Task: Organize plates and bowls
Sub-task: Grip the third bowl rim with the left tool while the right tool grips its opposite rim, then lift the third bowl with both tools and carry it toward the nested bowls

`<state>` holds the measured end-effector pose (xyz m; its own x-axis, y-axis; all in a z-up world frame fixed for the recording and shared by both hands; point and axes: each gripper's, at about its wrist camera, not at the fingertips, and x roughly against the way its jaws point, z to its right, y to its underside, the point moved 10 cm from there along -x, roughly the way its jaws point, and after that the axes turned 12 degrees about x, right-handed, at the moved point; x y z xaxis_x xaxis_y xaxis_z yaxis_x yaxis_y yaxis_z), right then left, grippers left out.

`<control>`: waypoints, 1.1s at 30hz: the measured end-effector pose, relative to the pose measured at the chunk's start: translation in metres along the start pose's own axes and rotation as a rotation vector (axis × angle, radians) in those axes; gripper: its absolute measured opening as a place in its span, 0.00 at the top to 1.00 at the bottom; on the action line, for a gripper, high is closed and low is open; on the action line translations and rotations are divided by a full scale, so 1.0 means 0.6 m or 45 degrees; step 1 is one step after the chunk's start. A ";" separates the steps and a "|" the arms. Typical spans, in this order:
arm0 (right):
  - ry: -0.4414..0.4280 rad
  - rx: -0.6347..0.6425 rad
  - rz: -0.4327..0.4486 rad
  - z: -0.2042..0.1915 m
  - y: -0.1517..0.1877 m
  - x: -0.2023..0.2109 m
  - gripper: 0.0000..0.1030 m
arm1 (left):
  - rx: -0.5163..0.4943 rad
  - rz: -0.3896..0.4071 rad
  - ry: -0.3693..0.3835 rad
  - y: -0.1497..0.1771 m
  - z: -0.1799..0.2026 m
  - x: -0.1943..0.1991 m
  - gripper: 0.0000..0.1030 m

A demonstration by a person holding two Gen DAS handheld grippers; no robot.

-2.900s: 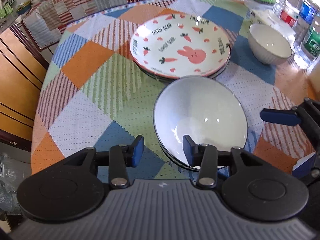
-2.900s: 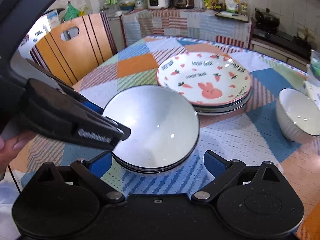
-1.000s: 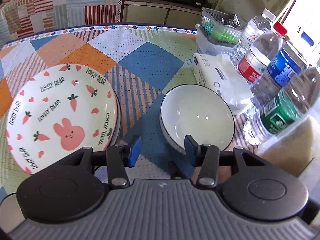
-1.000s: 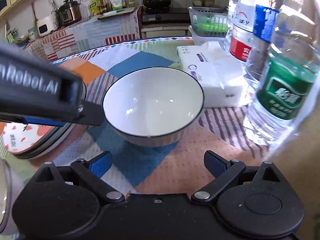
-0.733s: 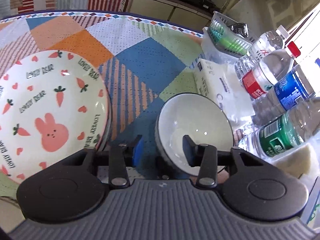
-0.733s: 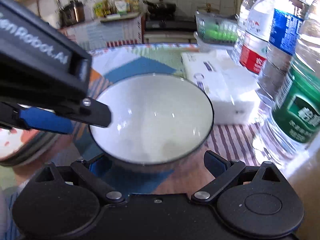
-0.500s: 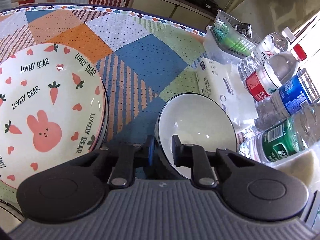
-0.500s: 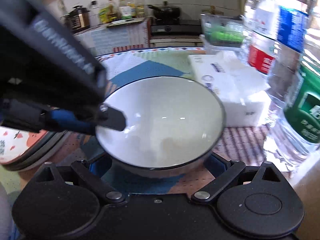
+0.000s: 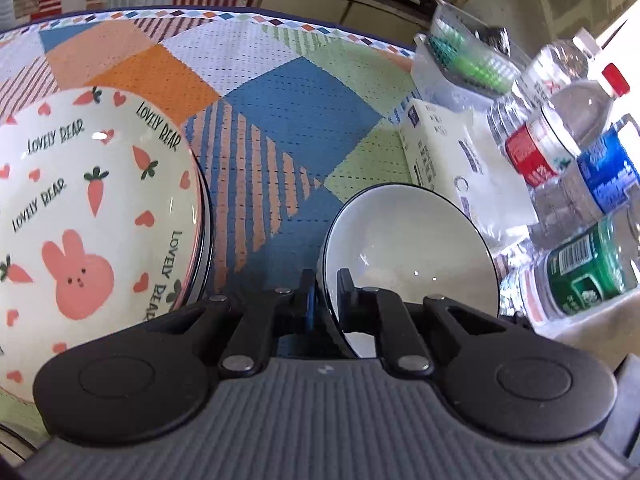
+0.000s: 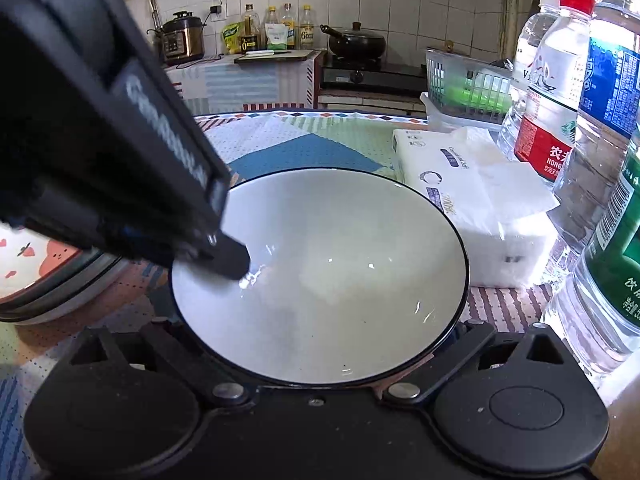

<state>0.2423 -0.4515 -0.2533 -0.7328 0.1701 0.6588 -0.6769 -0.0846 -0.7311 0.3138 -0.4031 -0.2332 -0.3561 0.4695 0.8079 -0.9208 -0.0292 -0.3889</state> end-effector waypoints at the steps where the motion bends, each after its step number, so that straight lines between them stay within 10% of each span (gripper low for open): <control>1: 0.004 0.001 0.000 0.005 -0.002 -0.007 0.03 | 0.002 0.000 -0.002 0.001 -0.001 0.001 0.91; 11: -0.022 0.001 -0.035 -0.028 -0.002 0.046 0.03 | -0.133 -0.074 -0.098 0.025 -0.003 0.059 0.91; 33: -0.128 -0.033 0.073 -0.122 -0.061 0.236 0.03 | -0.161 0.132 -0.083 0.058 -0.037 0.304 0.91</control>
<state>0.1683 -0.3523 -0.1465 -0.7742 0.0662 0.6294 -0.6328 -0.0655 -0.7715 0.2202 -0.2988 -0.1094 -0.4616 0.4115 0.7859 -0.8528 0.0383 -0.5209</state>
